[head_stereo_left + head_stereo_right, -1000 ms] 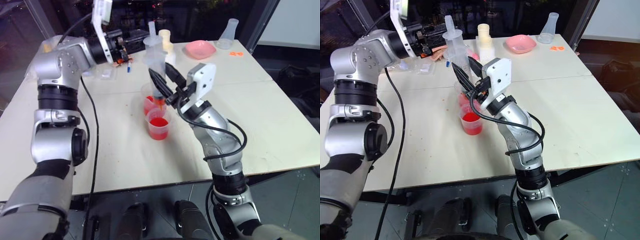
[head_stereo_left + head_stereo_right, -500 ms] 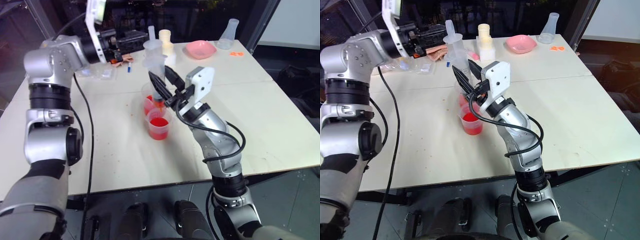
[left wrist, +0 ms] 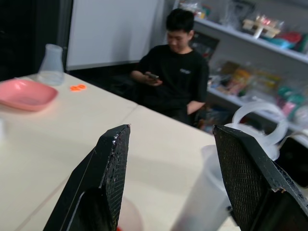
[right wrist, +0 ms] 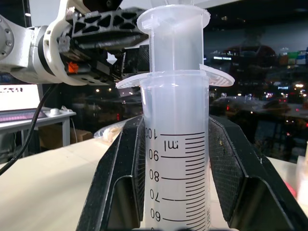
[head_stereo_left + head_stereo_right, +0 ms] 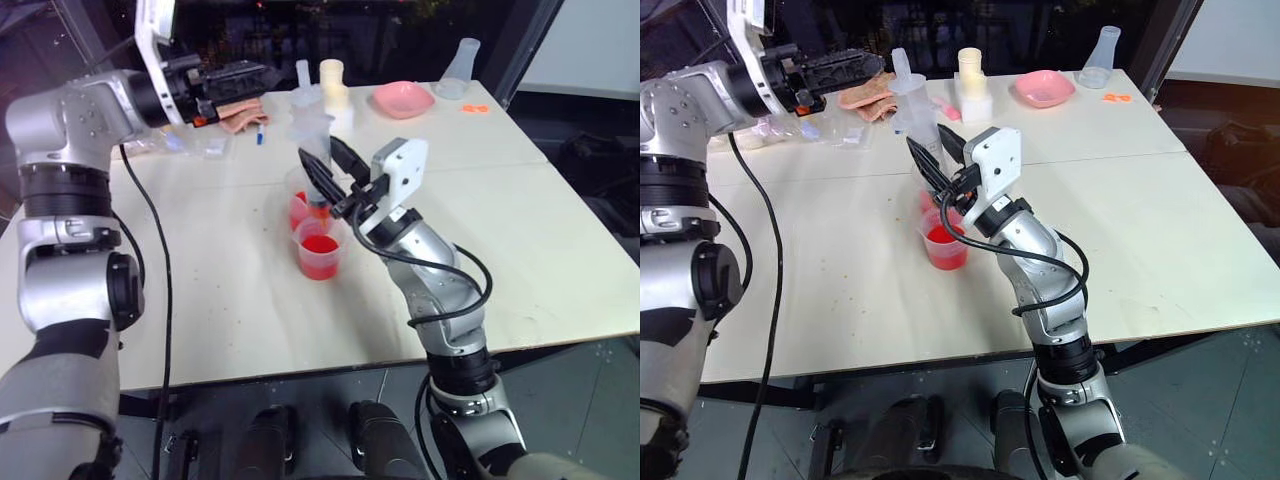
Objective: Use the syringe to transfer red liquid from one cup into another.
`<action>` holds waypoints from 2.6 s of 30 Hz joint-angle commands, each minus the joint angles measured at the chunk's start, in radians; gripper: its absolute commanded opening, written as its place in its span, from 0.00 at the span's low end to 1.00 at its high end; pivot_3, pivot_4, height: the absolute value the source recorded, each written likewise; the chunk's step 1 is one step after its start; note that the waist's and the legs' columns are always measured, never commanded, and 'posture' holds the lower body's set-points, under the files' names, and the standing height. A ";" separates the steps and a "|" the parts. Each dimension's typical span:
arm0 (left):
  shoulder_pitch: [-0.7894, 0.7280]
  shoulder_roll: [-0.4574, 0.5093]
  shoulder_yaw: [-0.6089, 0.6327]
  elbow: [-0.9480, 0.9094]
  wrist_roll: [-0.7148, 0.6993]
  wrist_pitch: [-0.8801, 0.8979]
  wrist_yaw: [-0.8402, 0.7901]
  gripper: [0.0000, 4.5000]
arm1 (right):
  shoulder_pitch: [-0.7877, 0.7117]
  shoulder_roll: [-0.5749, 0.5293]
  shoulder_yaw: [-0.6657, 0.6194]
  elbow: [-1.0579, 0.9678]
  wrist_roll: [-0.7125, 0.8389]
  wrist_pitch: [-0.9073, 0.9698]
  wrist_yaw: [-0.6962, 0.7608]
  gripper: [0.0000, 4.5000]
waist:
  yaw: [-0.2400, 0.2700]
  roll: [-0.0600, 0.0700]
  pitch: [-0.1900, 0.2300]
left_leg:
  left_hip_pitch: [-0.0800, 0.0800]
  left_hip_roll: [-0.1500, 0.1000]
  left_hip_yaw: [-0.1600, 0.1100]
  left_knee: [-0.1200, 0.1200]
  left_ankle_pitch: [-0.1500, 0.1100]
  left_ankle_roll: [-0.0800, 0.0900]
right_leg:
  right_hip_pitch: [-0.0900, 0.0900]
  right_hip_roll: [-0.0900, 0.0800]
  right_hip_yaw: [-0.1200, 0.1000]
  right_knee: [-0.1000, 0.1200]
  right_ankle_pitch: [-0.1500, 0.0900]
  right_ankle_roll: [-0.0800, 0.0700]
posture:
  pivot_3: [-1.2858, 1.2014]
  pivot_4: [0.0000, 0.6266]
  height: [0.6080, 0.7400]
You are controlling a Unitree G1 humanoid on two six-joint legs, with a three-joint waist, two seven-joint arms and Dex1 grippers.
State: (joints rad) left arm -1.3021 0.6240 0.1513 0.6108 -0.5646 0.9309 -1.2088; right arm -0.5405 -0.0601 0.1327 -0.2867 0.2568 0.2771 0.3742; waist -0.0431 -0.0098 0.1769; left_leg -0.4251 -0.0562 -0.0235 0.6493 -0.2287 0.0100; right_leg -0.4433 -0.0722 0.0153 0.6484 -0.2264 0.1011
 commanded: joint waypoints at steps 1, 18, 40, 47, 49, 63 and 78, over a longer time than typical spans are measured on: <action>-0.024 0.033 0.004 -0.036 -0.036 0.036 -0.059 0.64 | -0.012 -0.001 -0.002 -0.028 0.004 -0.022 0.005 0.29 | -0.001 0.000 0.000 | 0.000 0.000 0.000 0.000 0.000 0.000 | 0.000 0.000 0.000 0.000 0.000 0.000 | 0.52 0.24 1.00; -0.021 -0.010 -0.037 -0.036 -0.004 -0.022 -0.101 0.64 | -0.005 -0.019 0.001 -0.049 0.000 -0.011 0.008 0.29 | 0.001 0.000 0.000 | 0.000 0.000 0.000 0.000 0.000 0.000 | 0.000 0.000 0.000 0.000 0.000 0.000 | 0.52 0.24 1.00; -0.064 -0.124 -0.089 0.002 0.023 -0.081 -0.132 0.41 | 0.004 -0.034 0.015 -0.065 0.005 -0.002 0.015 0.29 | 0.001 0.000 0.000 | 0.000 0.000 0.000 0.000 0.000 0.000 | 0.000 0.000 0.000 0.000 0.000 0.000 | 0.52 0.24 1.00; -0.048 -0.129 -0.093 -0.037 0.019 -0.064 -0.136 0.04 | 0.001 -0.031 0.014 -0.059 0.004 -0.005 0.015 0.29 | 0.001 0.000 0.000 | 0.000 0.000 0.000 0.000 0.000 0.000 | 0.000 0.000 0.000 0.000 0.000 0.000 | 0.52 0.24 1.00; -0.043 -0.128 -0.096 -0.049 0.018 -0.059 -0.137 0.00 | 0.002 -0.030 0.013 -0.060 0.005 -0.003 0.014 0.29 | 0.001 0.000 0.000 | 0.000 0.000 0.000 0.000 0.000 0.000 | 0.000 0.000 0.000 0.000 0.000 0.000 | 0.52 0.24 1.00; -0.020 -0.129 -0.127 -0.084 0.028 -0.044 -0.149 0.00 | -0.019 -0.004 0.001 -0.076 0.050 0.038 0.008 0.29 | 0.001 0.000 0.000 | 0.000 0.000 0.000 0.000 0.000 0.000 | 0.000 0.000 0.000 0.000 0.000 0.000 | 0.52 0.24 1.00; -0.017 -0.147 -0.134 -0.040 0.054 -0.072 -0.159 0.00 | -0.052 0.008 -0.037 -0.121 0.120 0.138 -0.015 0.29 | 0.002 0.000 0.000 | 0.000 0.000 0.000 0.000 0.000 0.000 | 0.000 0.000 0.000 0.000 0.000 0.000 | 0.52 0.24 1.00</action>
State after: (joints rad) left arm -1.3251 0.5065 0.0489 0.5865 -0.4994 0.8570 -1.3354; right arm -0.5365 -0.0778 0.0920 -0.3397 0.3450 0.4311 0.3633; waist -0.0416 -0.0099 0.1769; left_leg -0.4252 -0.0560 -0.0235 0.6496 -0.2286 0.0101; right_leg -0.4432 -0.0721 0.0155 0.6484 -0.2265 0.1010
